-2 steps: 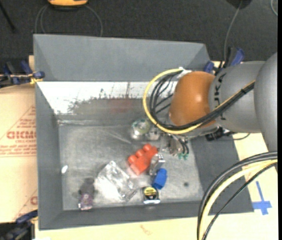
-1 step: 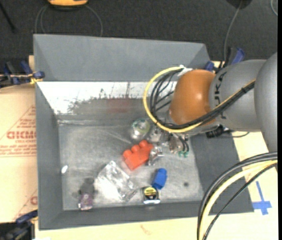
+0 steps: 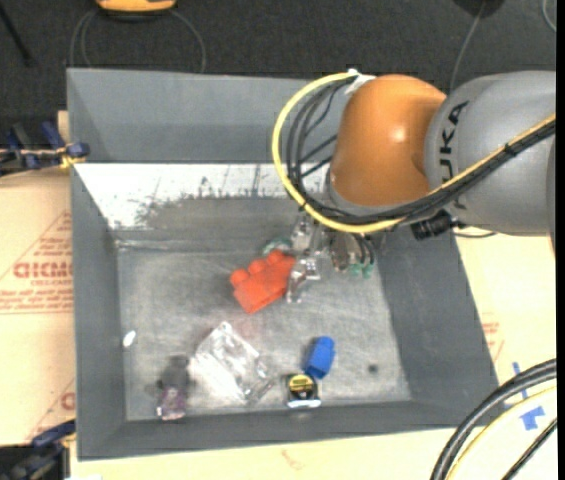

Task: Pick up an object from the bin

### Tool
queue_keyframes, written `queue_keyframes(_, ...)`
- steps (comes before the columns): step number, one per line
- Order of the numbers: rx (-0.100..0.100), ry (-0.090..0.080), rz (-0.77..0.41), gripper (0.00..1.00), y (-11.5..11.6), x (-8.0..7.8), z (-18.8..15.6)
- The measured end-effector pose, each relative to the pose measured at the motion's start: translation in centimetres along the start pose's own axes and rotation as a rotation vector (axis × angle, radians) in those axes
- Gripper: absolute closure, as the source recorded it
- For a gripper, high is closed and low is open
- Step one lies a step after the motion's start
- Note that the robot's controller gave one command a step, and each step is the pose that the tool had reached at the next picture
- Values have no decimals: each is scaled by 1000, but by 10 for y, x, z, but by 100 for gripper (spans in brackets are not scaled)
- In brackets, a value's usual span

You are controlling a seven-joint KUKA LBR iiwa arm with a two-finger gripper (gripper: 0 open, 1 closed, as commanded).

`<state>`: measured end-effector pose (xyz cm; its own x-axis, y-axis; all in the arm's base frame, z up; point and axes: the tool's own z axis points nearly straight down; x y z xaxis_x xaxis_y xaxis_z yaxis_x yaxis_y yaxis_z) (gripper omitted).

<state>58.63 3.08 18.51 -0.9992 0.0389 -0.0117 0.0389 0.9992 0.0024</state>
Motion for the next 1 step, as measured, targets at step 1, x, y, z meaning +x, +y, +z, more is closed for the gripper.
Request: queue_keyframes(1,1,-1,46,100,2,-2,-109)
